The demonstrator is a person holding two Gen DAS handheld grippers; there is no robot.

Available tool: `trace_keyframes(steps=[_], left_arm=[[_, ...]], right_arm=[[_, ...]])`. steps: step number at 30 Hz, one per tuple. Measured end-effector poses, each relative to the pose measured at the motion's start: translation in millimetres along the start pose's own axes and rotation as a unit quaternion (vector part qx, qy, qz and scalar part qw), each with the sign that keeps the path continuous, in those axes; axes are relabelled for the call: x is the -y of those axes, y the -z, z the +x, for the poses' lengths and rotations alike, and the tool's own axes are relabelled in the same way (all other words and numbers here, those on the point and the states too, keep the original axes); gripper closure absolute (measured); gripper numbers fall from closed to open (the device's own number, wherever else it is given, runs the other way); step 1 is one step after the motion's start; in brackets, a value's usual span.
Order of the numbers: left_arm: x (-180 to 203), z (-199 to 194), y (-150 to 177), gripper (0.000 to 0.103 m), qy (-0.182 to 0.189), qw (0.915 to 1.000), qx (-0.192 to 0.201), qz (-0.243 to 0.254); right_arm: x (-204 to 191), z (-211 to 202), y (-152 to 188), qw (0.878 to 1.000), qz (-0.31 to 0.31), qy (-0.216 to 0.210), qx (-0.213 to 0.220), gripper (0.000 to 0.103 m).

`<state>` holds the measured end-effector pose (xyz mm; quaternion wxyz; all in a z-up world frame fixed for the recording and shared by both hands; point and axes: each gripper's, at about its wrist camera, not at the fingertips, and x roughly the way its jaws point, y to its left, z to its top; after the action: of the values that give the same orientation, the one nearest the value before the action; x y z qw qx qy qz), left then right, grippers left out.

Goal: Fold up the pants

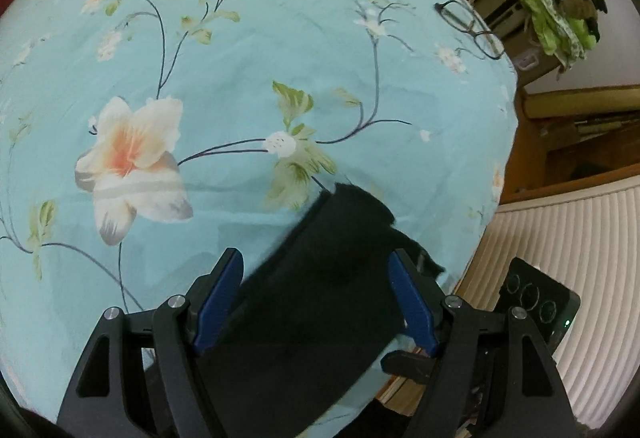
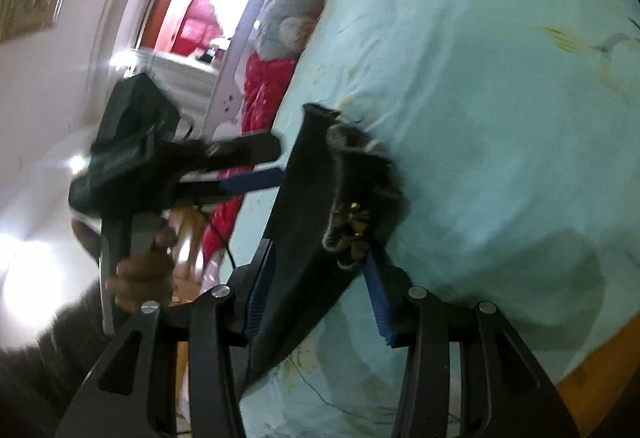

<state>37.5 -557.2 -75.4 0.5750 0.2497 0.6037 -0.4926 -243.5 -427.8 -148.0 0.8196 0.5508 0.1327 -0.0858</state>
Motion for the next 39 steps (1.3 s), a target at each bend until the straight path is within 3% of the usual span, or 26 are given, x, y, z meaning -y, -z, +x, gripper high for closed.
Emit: trace_keyframes(steps=[5,8,9,11,12,14,17,22,28,31,34,36,38,39], left_arm=[[-4.3,25.1,-6.0,0.024,0.037,0.9988,-0.030,-0.013],[-2.6,35.0,-7.1,0.030,0.043,0.9987,-0.023,-0.016],[-2.7,35.9,-7.6,0.053,0.051,0.9983,-0.017,-0.021],[-3.2,37.2,-9.0,0.084,0.068,0.9970,-0.013,-0.035],[-3.6,34.5,-8.2,0.092,0.073,0.9965,-0.005,-0.040],[-4.7,21.8,-2.7,0.093,0.073,0.9965,0.019,-0.036],[-13.4,-3.3,6.1,0.093,0.102,0.9924,0.045,-0.052],[-36.0,-53.4,32.4,0.093,0.130,0.9848,0.085,-0.078],[-81.7,-106.3,98.0,0.092,0.131,0.9761,0.126,-0.120],[-117.6,-124.3,146.3,0.092,0.125,0.9699,0.141,-0.154],[-157.9,-126.7,196.9,0.090,0.122,0.9588,0.152,-0.207],[-190.3,-118.5,233.0,0.082,0.103,0.9459,0.155,-0.266],[-216.4,-105.7,261.1,0.081,0.084,0.9324,0.143,-0.321],[-229.1,-101.7,275.9,0.081,0.081,0.9237,0.140,-0.347]], right_arm=[[14.9,1.3,-2.4,0.999,0.039,-0.026,0.009,0.060],[17.6,3.0,-0.8,0.998,0.048,-0.025,0.016,0.064],[21.1,2.9,-0.4,0.998,0.058,-0.025,0.022,0.067],[24.6,5.7,-1.9,0.997,0.075,-0.019,0.027,0.082],[24.9,9.6,-4.7,0.996,0.080,-0.017,0.024,0.085],[19.4,13.9,-10.0,0.997,0.076,-0.011,0.018,0.087],[5.4,11.2,-17.4,0.998,0.061,-0.026,0.014,0.087],[-41.3,4.8,-17.4,1.000,-0.007,-0.028,0.004,0.087],[-108.0,18.0,14.5,0.994,-0.099,-0.038,-0.036,0.087],[-136.5,45.3,40.4,0.988,-0.127,-0.044,-0.080,0.087],[-159.3,81.3,72.7,0.979,-0.144,-0.048,-0.138,0.087],[-170.4,107.2,97.0,0.971,-0.160,-0.037,-0.175,0.084],[-172.7,138.4,119.7,0.961,-0.171,0.013,-0.215,0.072],[-171.3,155.7,133.2,0.953,-0.175,0.045,-0.242,0.070]])
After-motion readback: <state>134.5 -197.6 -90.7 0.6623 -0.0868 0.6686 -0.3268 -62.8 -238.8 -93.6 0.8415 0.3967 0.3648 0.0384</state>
